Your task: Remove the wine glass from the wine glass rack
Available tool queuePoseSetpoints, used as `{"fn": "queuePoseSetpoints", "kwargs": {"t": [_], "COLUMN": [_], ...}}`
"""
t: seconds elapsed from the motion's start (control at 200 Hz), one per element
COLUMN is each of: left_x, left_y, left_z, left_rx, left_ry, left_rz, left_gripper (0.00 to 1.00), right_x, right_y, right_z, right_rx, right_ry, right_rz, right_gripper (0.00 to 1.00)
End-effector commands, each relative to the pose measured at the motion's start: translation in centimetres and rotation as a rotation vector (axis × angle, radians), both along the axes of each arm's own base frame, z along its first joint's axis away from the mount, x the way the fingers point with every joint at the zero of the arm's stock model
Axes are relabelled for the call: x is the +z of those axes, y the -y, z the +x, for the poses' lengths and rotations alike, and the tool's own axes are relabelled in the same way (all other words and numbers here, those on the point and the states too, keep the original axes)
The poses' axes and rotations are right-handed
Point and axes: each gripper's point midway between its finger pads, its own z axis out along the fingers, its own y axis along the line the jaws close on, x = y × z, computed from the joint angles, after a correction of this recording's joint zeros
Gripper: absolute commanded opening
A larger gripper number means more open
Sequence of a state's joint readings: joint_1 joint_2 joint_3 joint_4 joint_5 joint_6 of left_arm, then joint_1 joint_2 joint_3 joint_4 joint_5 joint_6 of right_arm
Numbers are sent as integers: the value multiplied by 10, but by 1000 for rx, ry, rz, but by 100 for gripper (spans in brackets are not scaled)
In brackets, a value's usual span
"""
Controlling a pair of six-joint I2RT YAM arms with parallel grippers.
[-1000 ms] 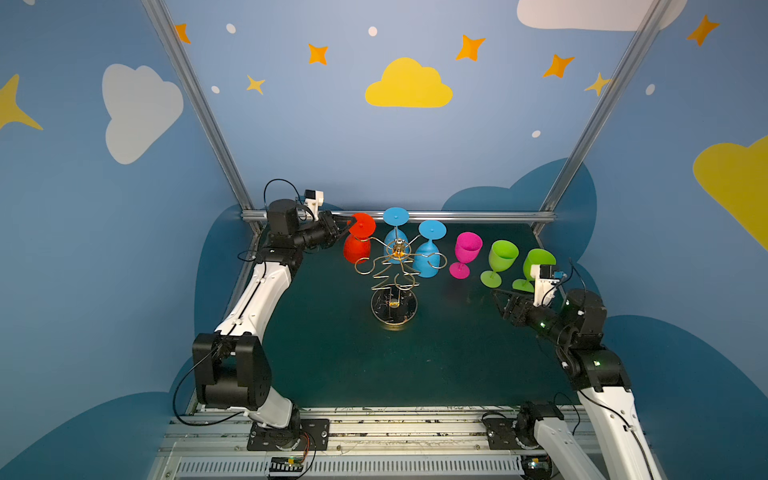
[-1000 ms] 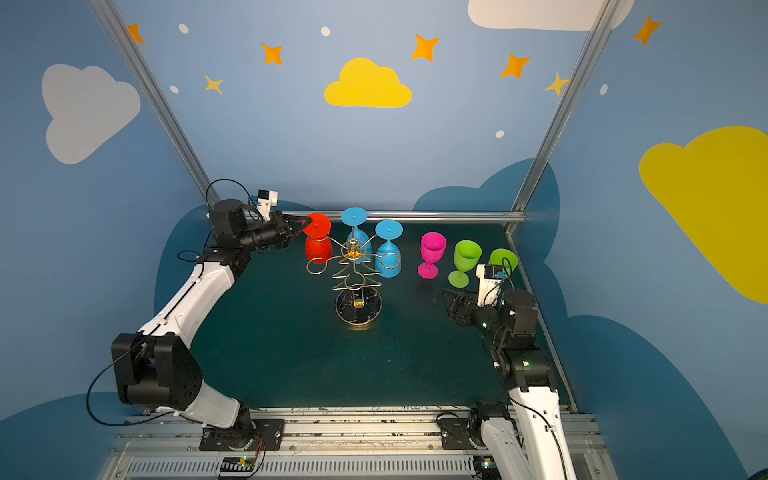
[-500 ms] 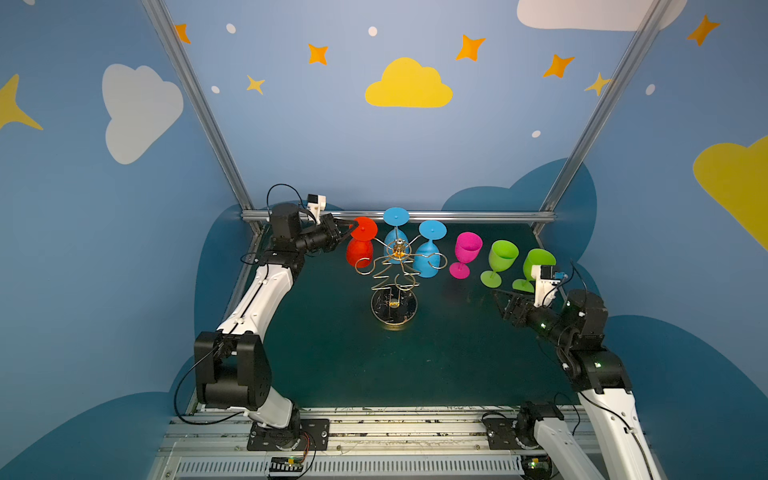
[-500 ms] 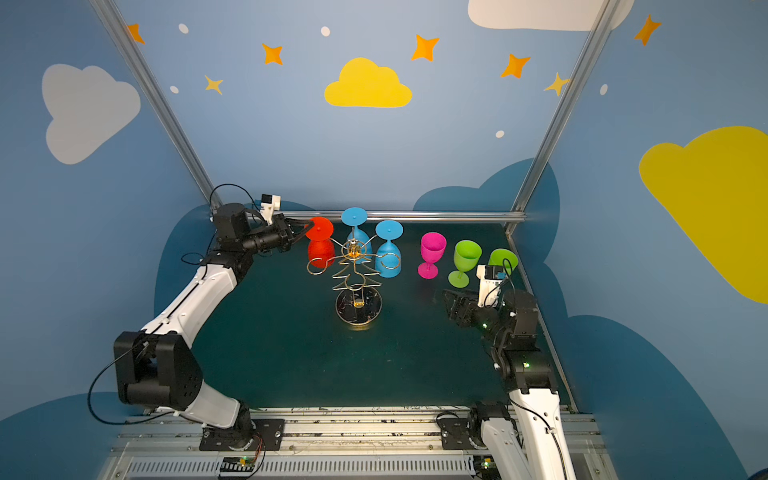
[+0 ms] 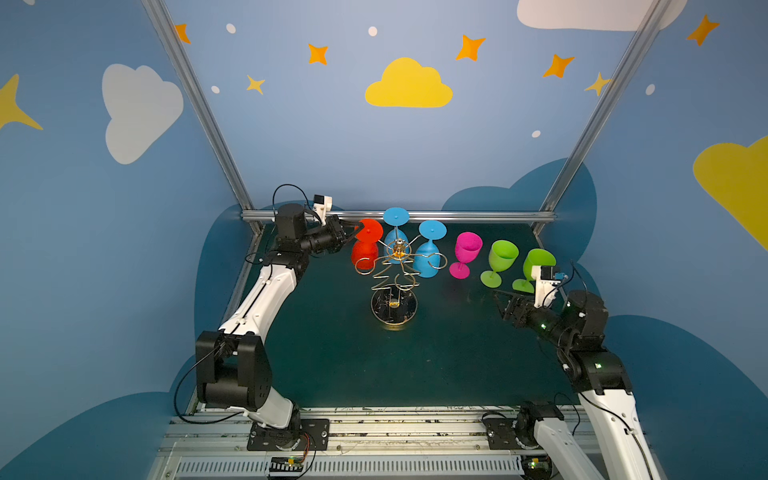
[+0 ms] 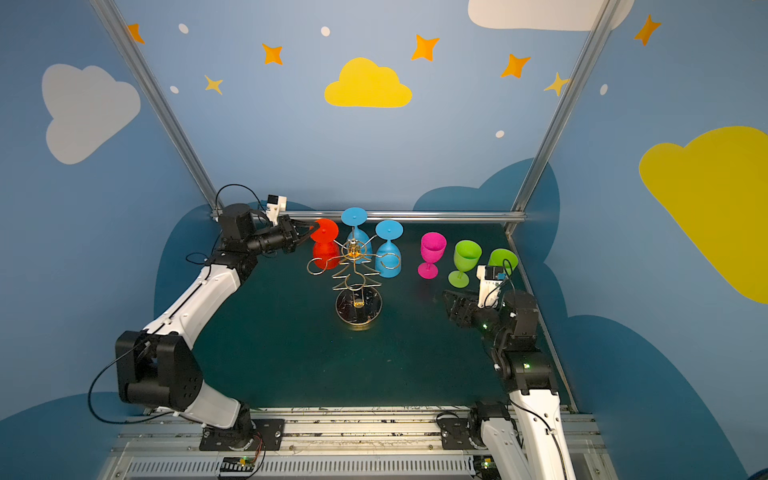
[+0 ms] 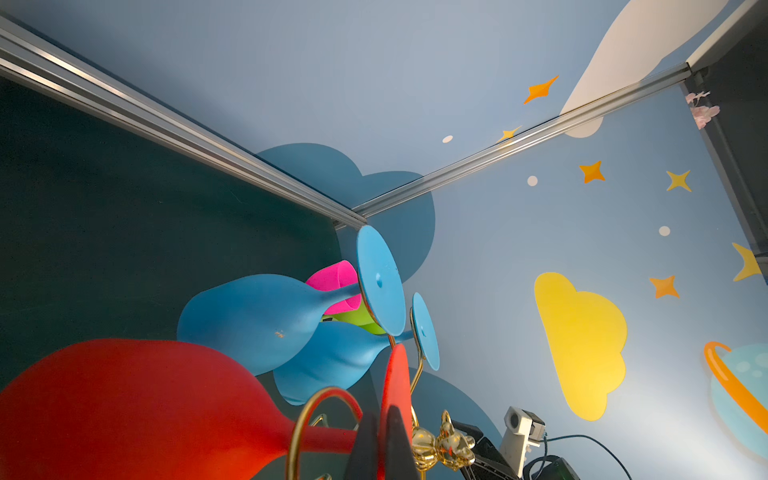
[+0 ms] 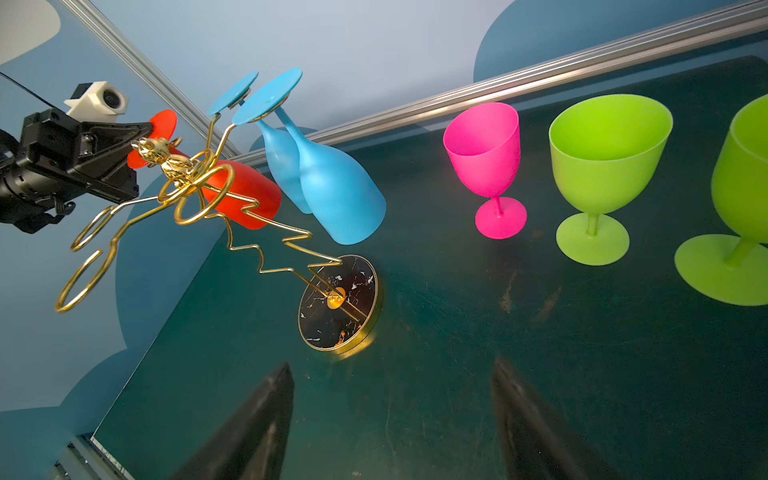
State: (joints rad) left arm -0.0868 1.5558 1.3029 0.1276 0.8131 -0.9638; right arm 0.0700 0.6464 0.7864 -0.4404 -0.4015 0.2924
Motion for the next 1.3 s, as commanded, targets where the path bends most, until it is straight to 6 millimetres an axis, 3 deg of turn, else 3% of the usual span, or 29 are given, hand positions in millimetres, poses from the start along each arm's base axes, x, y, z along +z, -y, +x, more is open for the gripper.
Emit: {"fn": "queuePoseSetpoints", "kwargs": {"t": [0.0,0.496,0.911,1.297], "left_x": [19,20,9,18], "left_y": [6,16,17,20], "left_z": [-3,2,0,5], "left_rx": [-27,-49,-58,-61], "left_ry": [72,73,48,71], "left_rz": [8,5,27,18], "left_gripper": [3,3,3,3], "right_x": [5,7,6,8], "right_y": [1,1,1,1], "right_z": [-3,-3,-2,-4], "right_rx": [-3,-3,-4,-6], "right_ry": [11,18,14,19], "right_rz": [-5,-11,-9,-10], "right_gripper": [74,74,74,74]}}
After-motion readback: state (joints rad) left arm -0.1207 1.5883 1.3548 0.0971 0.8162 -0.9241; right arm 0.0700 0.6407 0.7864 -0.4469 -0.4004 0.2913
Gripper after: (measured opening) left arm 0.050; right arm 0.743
